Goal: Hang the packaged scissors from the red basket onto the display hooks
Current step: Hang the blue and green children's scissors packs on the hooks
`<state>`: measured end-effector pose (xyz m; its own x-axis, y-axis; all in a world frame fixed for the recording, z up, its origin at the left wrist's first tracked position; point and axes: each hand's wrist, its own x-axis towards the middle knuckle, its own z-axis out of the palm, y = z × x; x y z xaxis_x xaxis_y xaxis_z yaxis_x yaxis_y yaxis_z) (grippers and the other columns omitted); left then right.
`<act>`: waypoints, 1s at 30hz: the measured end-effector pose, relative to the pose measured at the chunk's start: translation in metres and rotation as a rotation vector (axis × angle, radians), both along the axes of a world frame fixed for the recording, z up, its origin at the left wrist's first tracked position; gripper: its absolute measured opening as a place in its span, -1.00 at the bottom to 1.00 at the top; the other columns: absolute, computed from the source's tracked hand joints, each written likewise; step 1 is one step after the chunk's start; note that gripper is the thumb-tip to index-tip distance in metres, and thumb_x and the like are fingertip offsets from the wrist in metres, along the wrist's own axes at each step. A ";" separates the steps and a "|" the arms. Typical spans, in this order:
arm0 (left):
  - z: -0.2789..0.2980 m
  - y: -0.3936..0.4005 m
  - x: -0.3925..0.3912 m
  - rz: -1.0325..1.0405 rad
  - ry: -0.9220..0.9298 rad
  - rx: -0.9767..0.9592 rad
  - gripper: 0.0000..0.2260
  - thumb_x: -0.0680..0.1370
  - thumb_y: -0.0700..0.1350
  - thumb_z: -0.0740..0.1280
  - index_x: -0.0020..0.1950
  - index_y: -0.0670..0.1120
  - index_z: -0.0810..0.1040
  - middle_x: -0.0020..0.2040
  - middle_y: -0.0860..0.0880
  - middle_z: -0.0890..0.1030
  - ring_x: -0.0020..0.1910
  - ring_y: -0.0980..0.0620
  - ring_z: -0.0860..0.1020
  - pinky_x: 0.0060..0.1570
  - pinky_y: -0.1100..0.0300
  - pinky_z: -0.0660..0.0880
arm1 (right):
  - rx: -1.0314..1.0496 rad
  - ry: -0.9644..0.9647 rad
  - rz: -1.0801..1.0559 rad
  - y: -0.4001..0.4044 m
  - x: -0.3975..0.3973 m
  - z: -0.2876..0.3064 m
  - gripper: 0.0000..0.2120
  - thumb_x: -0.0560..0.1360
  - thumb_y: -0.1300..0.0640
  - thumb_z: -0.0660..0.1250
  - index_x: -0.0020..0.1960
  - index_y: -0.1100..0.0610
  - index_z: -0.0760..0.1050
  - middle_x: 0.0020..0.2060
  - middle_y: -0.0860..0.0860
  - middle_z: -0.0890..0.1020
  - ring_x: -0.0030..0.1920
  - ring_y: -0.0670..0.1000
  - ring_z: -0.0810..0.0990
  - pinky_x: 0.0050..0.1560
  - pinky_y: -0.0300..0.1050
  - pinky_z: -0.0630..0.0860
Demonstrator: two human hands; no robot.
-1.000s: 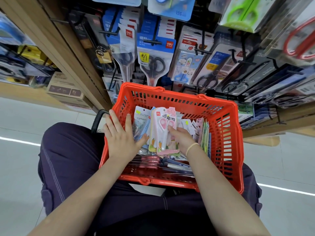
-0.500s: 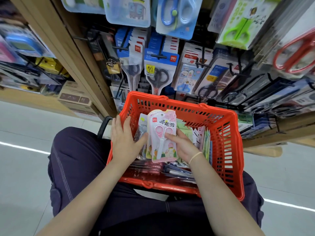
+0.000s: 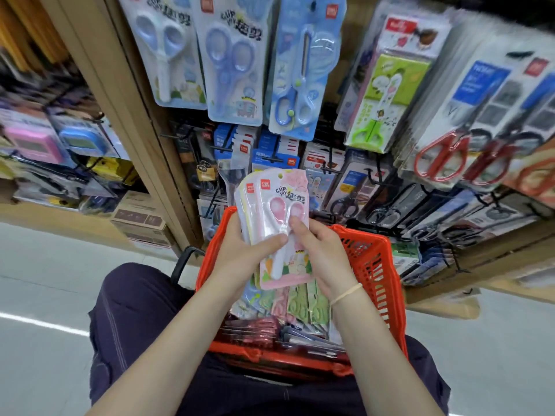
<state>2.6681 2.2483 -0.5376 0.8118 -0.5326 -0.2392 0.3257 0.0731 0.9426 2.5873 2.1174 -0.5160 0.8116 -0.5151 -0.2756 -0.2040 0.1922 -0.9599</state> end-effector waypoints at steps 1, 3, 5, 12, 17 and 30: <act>0.009 0.001 0.002 0.034 0.002 -0.024 -0.27 0.27 -0.08 0.66 0.39 0.02 0.46 0.21 -0.01 0.69 0.19 -0.06 0.67 0.16 -0.08 0.60 | -0.031 -0.017 0.004 0.003 0.000 0.010 -0.74 0.53 -0.03 0.46 0.14 0.08 0.64 -0.05 -0.06 0.73 -0.03 -0.05 0.68 0.00 -0.14 0.58; 0.027 0.004 0.009 0.104 0.005 -0.068 -0.27 0.23 -0.03 0.65 0.36 0.00 0.46 0.19 -0.03 0.69 0.16 -0.06 0.68 0.15 -0.10 0.61 | -0.076 -0.054 0.012 0.007 -0.001 0.024 -0.57 0.39 -0.08 0.55 0.17 0.08 0.57 -0.01 -0.01 0.70 0.00 0.02 0.68 -0.01 -0.14 0.58; 0.045 0.005 0.019 0.138 -0.013 -0.127 -0.35 0.26 -0.08 0.63 0.31 -0.01 0.48 0.16 -0.03 0.70 0.13 -0.06 0.69 0.05 -0.03 0.63 | -0.064 -0.085 0.018 0.013 0.001 0.034 -0.52 0.29 -0.05 0.56 0.13 0.09 0.53 0.00 0.05 0.68 0.00 0.06 0.68 -0.02 -0.09 0.58; 0.094 0.009 0.032 0.159 0.050 -0.322 -0.40 0.37 -0.12 0.57 0.38 -0.12 0.49 0.22 -0.18 0.68 0.15 -0.21 0.68 0.10 -0.15 0.63 | -0.012 -0.250 -0.025 0.017 0.016 0.073 -0.67 0.44 0.03 0.47 0.15 0.15 0.61 0.05 0.13 0.72 0.08 0.16 0.69 0.18 0.18 0.56; 0.108 0.012 0.042 0.007 0.090 -0.435 -0.45 0.51 -0.15 0.49 0.49 -0.05 0.45 0.32 -0.19 0.63 0.24 -0.27 0.63 0.06 -0.26 0.62 | -0.030 -0.299 -0.060 0.017 0.025 0.097 -0.57 0.47 -0.02 0.43 0.23 0.22 0.59 -0.01 0.06 0.71 -0.09 0.01 0.64 -0.10 -0.12 0.49; 0.094 0.087 0.076 0.460 0.009 -0.250 -0.62 0.55 -0.16 0.49 0.32 0.11 0.54 0.17 0.05 0.71 0.13 -0.02 0.69 0.02 -0.03 0.63 | -0.276 -0.204 0.033 0.029 0.063 0.107 -0.84 0.68 0.06 0.22 0.05 0.09 0.53 -0.49 0.09 0.55 -0.52 0.03 0.43 -0.49 -0.14 0.33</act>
